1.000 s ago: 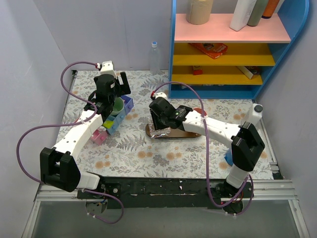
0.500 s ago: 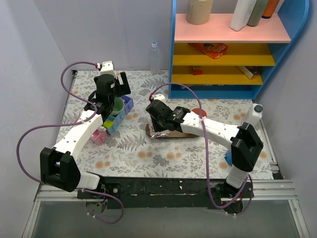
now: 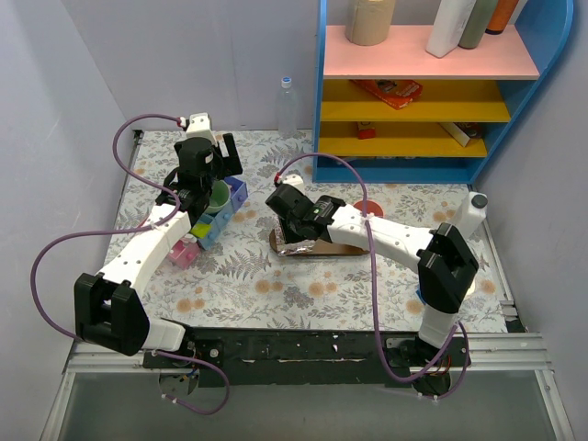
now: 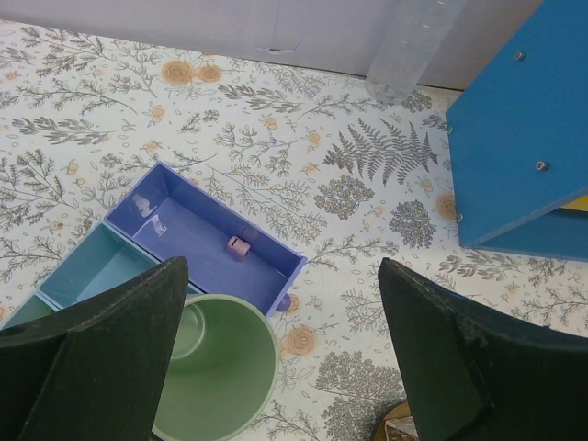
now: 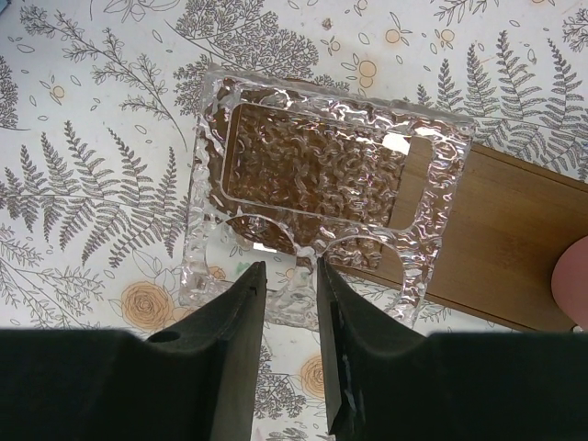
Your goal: Prepare toiletry sets of a toothbrush and toothpaste on the tray
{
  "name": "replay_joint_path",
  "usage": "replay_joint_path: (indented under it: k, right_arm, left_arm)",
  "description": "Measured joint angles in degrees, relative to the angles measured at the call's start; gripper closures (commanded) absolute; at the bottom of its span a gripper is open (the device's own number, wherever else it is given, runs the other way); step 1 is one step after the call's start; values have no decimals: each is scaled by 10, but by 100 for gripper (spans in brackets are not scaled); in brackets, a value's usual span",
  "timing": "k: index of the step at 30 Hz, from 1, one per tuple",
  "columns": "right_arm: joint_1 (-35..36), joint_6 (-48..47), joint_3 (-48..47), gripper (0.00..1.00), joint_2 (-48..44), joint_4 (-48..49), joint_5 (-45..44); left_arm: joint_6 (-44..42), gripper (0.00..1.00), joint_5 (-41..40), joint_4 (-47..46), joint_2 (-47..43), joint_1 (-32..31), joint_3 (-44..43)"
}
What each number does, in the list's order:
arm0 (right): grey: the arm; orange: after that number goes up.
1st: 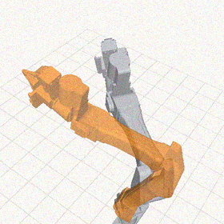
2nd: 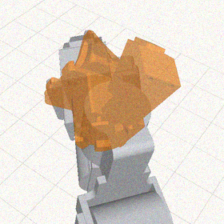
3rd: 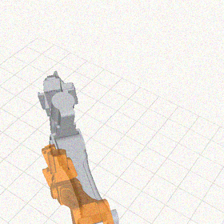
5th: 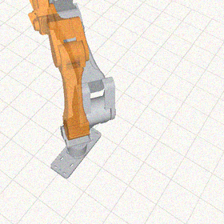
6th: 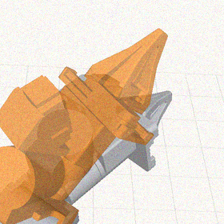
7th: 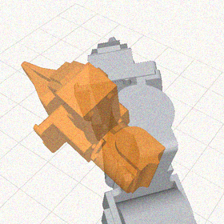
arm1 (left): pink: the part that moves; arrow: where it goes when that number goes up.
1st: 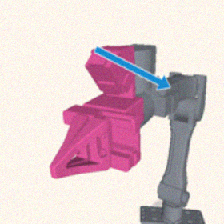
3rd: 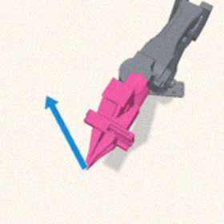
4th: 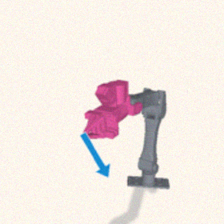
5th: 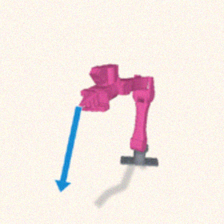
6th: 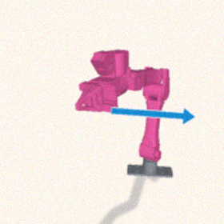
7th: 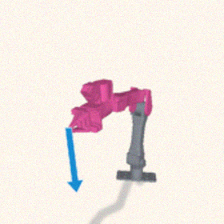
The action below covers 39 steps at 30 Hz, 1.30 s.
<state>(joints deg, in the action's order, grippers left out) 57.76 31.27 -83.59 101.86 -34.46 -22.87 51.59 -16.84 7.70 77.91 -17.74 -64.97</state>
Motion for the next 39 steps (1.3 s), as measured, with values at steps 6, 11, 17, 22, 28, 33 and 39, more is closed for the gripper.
replay_joint_path:
  k: [6, 11, 17, 22, 28, 33, 39]
  right_arm:
    - [0, 3, -5, 67, 5, -3, -5]
    - [0, 9, -16, 69, 14, -13, -14]
    - [0, 20, -29, 69, 27, -19, -23]
    - [-3, 29, -29, 77, 28, -19, -24]
    - [-11, 33, -29, 91, 28, -16, -17]
    - [-14, 35, -29, 99, 28, -16, -14]
    - [-21, 42, -29, 99, 28, -15, -12]
  left_arm:
    - [0, 16, 4, 0, 0, 0, 0]
    - [1, 16, 8, 0, 1, 0, 0]
    - [1, 17, 11, 0, 3, 0, 0]
    - [2, 17, 13, 0, 3, 0, 0]
    - [3, 17, 15, 0, 4, 0, 0]
    - [3, 18, 17, 1, 6, 0, 0]
    - [7, 18, 24, 1, 6, 0, 0]
